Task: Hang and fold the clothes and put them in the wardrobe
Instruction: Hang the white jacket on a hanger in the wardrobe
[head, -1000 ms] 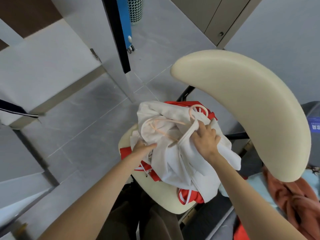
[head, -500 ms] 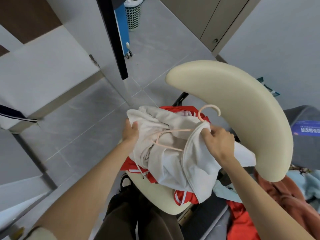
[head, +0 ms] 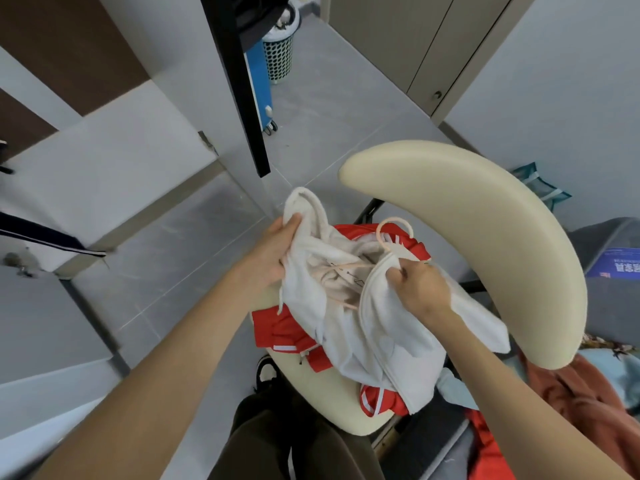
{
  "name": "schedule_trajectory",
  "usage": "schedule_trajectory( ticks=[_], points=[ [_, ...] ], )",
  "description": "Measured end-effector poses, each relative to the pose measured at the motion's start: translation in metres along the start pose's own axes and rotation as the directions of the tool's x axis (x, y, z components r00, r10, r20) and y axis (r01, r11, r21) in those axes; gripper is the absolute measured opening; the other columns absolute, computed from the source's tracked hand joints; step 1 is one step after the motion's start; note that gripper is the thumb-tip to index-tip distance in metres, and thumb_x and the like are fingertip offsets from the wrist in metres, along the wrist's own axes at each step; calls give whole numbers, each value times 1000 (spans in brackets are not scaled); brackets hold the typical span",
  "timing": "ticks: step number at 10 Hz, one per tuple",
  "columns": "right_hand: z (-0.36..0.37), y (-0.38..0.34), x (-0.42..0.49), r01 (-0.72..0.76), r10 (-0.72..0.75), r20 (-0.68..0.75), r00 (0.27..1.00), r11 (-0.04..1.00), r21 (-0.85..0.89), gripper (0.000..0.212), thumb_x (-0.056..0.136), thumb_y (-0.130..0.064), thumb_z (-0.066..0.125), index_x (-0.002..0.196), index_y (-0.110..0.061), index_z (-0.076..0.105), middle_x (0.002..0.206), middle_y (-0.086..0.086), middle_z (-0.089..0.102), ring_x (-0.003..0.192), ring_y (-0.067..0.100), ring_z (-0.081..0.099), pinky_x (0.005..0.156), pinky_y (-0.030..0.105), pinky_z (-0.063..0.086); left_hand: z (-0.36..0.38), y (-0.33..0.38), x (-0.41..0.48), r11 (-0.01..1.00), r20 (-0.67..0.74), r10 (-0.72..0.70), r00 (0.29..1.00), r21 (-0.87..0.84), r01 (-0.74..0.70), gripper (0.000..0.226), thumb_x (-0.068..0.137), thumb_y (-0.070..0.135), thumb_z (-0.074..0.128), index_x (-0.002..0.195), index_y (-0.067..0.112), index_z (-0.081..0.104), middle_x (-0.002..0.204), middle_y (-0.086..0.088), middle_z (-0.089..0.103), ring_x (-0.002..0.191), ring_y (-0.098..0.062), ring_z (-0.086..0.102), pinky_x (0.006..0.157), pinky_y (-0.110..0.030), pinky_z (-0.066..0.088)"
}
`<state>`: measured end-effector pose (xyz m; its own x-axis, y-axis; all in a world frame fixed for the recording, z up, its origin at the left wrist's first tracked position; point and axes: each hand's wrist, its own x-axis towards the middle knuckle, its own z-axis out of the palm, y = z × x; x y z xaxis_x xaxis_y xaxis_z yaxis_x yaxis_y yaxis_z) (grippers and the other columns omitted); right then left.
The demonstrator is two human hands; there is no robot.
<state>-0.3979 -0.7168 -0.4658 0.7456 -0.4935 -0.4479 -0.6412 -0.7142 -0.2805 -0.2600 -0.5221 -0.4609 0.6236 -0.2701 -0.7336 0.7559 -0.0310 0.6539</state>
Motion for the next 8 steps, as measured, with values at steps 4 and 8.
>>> schedule_trajectory(
  ticks=[4,8],
  points=[
    [35,20,30,-30,33,67,997,999,-32,29,98,-23,43,119,-13,60,107,18,61,108,37,49,93,42,36,16,-69,6,924,181,110,977,345,-168,55,97,-6,41,147,15,35,150,-1,42,134,-15,42,108,-29,37],
    [72,27,42,13,-17,-35,999,991,-131,39,103,-16,35,141,-12,43,128,14,53,118,33,42,105,41,26,-10,-136,33,480,14,182,983,871,-102,19,97,19,50,111,11,60,97,-4,61,94,-22,54,92,-37,43]
  ],
)
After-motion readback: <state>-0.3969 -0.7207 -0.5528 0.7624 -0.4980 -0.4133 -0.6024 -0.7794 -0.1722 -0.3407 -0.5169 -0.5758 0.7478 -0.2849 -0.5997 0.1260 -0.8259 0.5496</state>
